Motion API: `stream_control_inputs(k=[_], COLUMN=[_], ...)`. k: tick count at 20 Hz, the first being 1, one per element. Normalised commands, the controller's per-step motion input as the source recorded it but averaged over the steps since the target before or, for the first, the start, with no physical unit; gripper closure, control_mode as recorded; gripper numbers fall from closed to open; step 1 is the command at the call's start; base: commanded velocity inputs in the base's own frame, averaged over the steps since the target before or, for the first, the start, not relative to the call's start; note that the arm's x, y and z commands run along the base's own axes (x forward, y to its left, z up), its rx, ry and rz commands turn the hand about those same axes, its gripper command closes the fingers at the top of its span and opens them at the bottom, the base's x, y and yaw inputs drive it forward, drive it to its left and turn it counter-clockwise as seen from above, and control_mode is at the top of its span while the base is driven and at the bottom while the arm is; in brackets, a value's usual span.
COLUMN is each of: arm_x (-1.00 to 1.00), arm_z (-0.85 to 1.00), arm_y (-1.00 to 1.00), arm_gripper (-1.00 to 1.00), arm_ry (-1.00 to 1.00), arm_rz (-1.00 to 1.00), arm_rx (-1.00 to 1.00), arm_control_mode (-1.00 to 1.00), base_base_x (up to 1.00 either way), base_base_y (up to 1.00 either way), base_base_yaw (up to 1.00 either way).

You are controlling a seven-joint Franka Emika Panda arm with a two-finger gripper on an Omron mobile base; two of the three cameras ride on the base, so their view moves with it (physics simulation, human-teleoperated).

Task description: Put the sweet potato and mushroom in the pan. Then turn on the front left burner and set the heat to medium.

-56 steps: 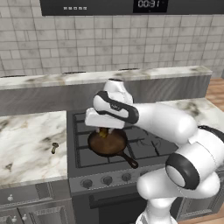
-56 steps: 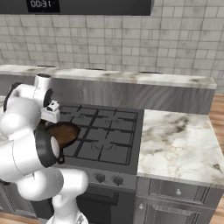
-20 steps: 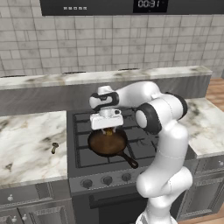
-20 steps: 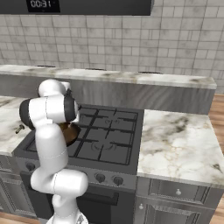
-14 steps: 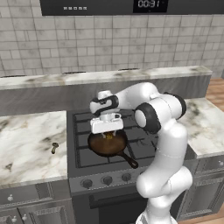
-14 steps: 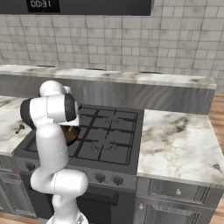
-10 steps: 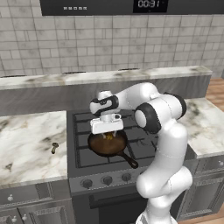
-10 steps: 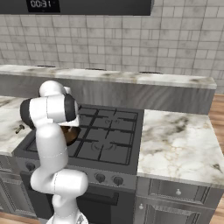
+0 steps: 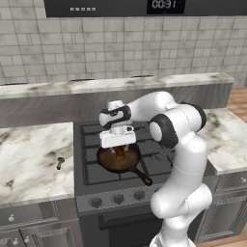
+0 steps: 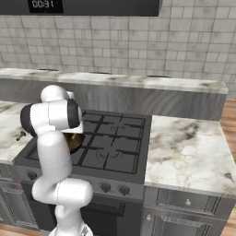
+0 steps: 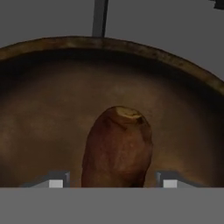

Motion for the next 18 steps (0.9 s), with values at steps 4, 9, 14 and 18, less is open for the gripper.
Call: stream_control_inputs(k=[4, 9, 14, 18], arm_x=[-0.05, -0.2, -0.06, 0.0], arm_z=[0.3, 0.53, 0.22, 0.02], arm_y=[0.06, 0.31, 0.77, 0.94], arm_gripper=[-1.0, -1.0, -1.0, -1.0], arm_ry=[-0.03, -0.1, -0.05, -0.04], arm_rz=[0.0, 0.0, 0.0, 0.0], arm_rx=[0.0, 0.0, 0.0, 0.0], arm_control_mode=[-1.0, -1.0, -1.0, -1.0], base_base_x=[0.0, 0.0, 0.0, 0.0], base_base_y=[0.0, 0.0, 0.0, 0.0], base_base_yaw=[0.0, 0.0, 0.0, 0.0])
